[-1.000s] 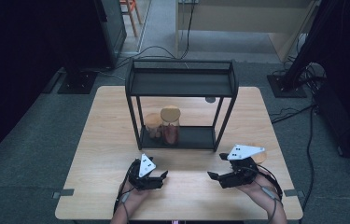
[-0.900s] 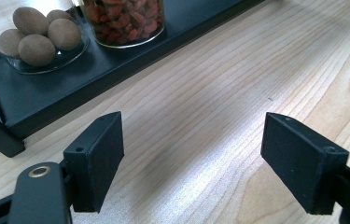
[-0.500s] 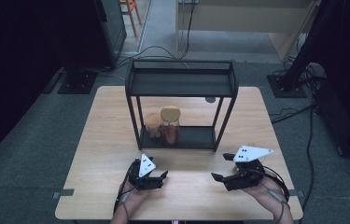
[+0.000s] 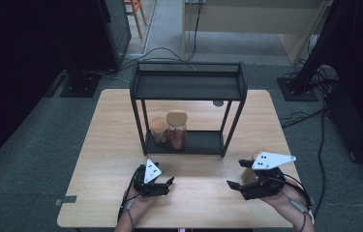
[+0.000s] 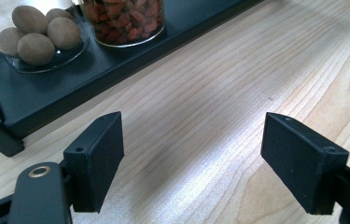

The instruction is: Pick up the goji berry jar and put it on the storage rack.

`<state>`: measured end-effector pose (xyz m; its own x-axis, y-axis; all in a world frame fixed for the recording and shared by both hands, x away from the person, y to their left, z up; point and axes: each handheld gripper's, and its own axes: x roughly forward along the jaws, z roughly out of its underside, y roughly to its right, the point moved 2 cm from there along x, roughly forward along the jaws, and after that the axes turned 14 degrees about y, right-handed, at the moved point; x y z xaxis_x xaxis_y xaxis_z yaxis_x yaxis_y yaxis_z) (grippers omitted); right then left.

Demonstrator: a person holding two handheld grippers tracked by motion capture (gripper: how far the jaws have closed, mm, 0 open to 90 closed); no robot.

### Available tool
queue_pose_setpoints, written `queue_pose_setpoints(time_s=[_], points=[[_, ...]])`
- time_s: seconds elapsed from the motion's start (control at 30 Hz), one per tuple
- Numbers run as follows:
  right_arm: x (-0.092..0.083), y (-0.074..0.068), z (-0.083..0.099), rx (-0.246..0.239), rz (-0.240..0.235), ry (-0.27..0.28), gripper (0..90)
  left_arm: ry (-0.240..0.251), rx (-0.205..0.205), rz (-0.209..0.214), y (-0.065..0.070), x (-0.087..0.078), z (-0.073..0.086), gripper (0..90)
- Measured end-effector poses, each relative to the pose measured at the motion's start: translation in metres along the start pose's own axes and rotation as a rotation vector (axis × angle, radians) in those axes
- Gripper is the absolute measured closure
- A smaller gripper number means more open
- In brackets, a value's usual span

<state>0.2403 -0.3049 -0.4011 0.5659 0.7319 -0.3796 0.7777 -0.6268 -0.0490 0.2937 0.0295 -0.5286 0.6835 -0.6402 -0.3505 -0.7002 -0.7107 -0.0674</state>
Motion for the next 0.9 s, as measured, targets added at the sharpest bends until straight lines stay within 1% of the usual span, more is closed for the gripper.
queue_pose_setpoints(time_s=[0.17, 0.27, 0.37, 0.5, 0.73, 0.8, 0.9], points=[[-0.006, 0.002, 0.002, -0.001, 0.002, -0.012, 19.9, -0.001, 0.002, 0.0, 0.0, 0.0, 0.0, 21.6], [-0.009, 0.003, 0.003, -0.004, 0.012, -0.022, 19.9, -0.002, 0.002, 0.0, 0.0, 0.0, 0.0, 21.6], [-0.013, 0.004, 0.003, -0.004, 0.01, -0.025, 19.9, -0.002, 0.002, 0.0, 0.0, 0.0, 0.0, 21.5], [-0.02, 0.005, 0.002, -0.007, 0.022, -0.018, 19.9, -0.001, 0.002, -0.001, 0.0, 0.0, 0.0, 21.6], [-0.032, 0.011, 0.004, 0.013, 0.046, -0.004, 20.0, -0.003, 0.003, -0.002, 0.0, 0.0, 0.0, 21.6], [-0.034, 0.011, 0.005, 0.018, 0.041, -0.006, 20.0, -0.002, 0.003, -0.002, 0.0, 0.0, 0.0, 21.6], [-0.036, 0.011, 0.006, 0.009, 0.039, -0.012, 19.9, -0.003, 0.003, -0.003, 0.0, 0.0, 0.0, 21.6]])
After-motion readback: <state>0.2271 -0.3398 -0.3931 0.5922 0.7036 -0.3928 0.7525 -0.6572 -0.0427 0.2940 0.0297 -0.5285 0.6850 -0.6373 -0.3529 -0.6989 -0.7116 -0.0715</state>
